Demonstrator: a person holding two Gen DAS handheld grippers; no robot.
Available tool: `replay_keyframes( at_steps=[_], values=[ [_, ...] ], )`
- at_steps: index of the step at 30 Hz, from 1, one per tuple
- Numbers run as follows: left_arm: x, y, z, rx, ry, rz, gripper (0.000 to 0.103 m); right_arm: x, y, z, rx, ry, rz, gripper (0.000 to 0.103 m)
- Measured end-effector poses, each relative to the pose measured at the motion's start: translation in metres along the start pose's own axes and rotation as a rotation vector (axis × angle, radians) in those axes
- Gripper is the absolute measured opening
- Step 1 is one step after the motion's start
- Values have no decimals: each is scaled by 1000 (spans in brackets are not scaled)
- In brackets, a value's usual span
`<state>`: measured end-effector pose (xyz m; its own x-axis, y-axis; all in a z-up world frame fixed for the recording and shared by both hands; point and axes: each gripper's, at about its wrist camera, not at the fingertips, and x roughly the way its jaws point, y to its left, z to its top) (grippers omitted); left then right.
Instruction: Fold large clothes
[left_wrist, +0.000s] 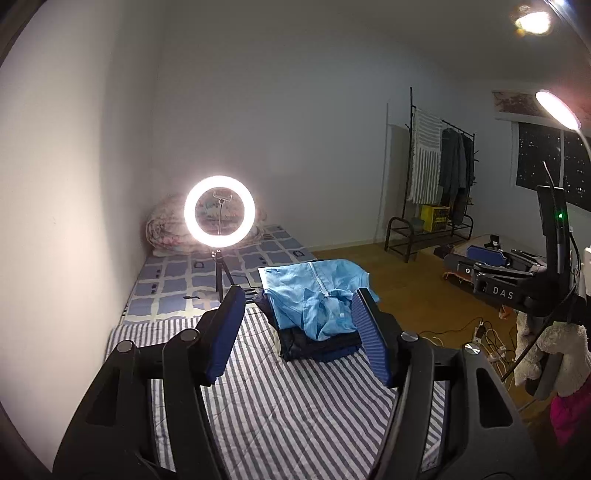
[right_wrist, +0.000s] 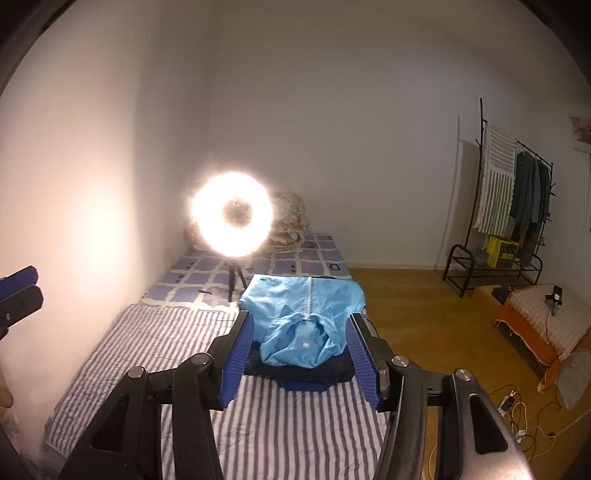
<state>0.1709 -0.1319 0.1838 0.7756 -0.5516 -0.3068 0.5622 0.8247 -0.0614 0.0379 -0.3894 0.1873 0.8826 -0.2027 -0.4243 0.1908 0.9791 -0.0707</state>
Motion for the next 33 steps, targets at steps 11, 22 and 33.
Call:
replay_keyframes(
  at_steps=[11,22,33],
  values=[
    [-88,-8,-13,7,-59,-5,70,-67,40,-27,-3,-37,23,63],
    [-101,0,-37,-8,-41,25,97,-76,50,-69,30,-38,-13,89],
    [-60,8,-72,-24,14,101,103,-41,61,-93,-23,-75,-46,103]
  ],
)
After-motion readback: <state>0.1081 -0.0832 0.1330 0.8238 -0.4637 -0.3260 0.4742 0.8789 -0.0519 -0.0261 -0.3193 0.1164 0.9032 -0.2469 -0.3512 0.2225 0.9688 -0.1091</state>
